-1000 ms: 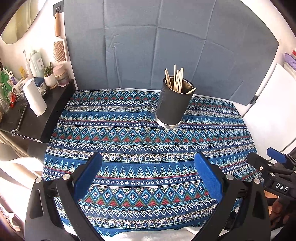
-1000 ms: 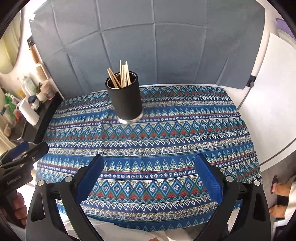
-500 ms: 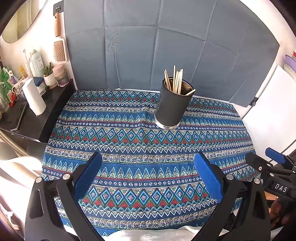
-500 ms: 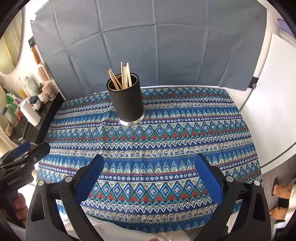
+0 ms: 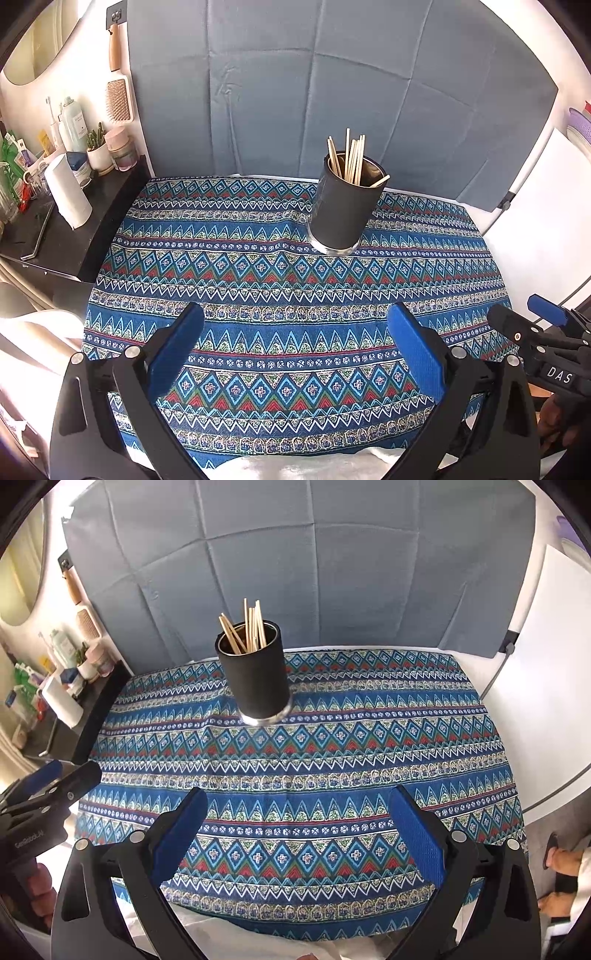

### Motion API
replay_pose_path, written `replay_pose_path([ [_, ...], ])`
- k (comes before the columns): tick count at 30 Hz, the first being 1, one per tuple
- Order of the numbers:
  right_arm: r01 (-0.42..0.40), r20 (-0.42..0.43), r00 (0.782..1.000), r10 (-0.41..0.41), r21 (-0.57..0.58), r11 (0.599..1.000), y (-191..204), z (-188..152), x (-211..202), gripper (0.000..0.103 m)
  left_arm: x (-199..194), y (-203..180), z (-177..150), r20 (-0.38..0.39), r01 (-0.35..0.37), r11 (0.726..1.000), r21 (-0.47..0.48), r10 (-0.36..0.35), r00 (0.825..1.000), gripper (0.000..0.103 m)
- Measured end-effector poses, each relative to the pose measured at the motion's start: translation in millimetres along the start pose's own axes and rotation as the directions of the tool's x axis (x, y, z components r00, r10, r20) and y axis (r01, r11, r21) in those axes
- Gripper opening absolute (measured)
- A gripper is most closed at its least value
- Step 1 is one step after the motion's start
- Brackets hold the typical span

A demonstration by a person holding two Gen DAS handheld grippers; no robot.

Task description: Organize utensils

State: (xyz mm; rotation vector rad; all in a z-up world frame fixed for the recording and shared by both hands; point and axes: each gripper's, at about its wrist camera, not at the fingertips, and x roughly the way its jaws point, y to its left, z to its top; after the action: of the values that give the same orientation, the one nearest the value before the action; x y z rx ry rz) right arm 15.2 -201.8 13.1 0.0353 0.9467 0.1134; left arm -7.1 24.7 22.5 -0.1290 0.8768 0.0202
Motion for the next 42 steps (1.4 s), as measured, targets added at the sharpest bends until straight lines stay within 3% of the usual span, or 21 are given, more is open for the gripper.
replay_pose_path([
  [42,0.000,-0.019,1.000,0.000,0.017,1.000,2.3,-0.3,2.2,0.094,7.1,5.2,2.5,-0.031,0.013,1.000,0.006,-0.012,0.999,0.097],
])
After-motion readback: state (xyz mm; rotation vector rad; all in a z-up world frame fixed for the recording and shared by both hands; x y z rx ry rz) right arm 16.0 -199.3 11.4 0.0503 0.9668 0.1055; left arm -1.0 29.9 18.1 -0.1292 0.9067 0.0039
